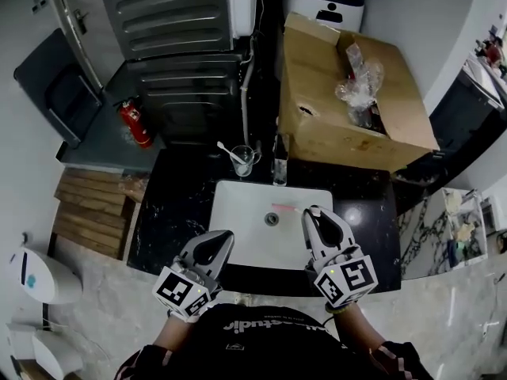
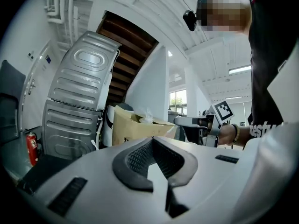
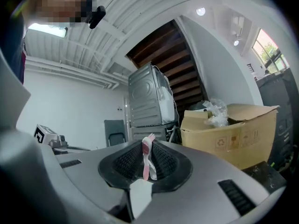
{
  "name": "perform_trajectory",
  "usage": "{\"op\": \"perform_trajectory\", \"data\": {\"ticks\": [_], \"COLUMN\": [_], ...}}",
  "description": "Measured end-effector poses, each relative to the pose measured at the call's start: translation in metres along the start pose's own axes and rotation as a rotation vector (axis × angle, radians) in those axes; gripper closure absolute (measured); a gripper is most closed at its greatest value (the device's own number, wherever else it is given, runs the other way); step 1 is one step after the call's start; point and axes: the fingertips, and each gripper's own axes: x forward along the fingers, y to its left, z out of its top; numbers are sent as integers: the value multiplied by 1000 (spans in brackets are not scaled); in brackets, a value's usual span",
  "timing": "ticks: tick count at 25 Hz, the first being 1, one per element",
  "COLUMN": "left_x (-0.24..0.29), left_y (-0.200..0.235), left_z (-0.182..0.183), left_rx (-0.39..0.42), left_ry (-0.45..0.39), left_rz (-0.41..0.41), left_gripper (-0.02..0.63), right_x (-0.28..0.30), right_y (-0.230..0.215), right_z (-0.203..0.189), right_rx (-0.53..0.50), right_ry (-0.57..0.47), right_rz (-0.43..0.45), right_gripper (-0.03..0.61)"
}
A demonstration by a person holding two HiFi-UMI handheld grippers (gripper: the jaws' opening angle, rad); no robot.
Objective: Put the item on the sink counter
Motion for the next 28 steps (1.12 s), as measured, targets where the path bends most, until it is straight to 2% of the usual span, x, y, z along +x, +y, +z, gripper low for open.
{"op": "perform_trajectory", "data": {"ticks": [9, 15, 20, 28], "left_x": [3, -5, -10, -27], "left_y": [82, 127, 157, 184], "left_z": [-11, -25, -34, -42], "left_rx": [-47, -78, -89, -98], "left_ry": [13, 44, 55, 69], "left_rz": [10, 31, 40, 83], "left_gripper": [598, 598, 598, 598], "right_x": [127, 195, 231, 262], "right_y": [3, -1, -3, -5], "right_z": [-3, -39, -70, -118], "right_rx": [-49, -34, -33, -35], "right_ry": [-2, 44, 95, 177], "right_rz": [-24, -78, -101, -134], "right_gripper": [503, 503, 503, 503]}}
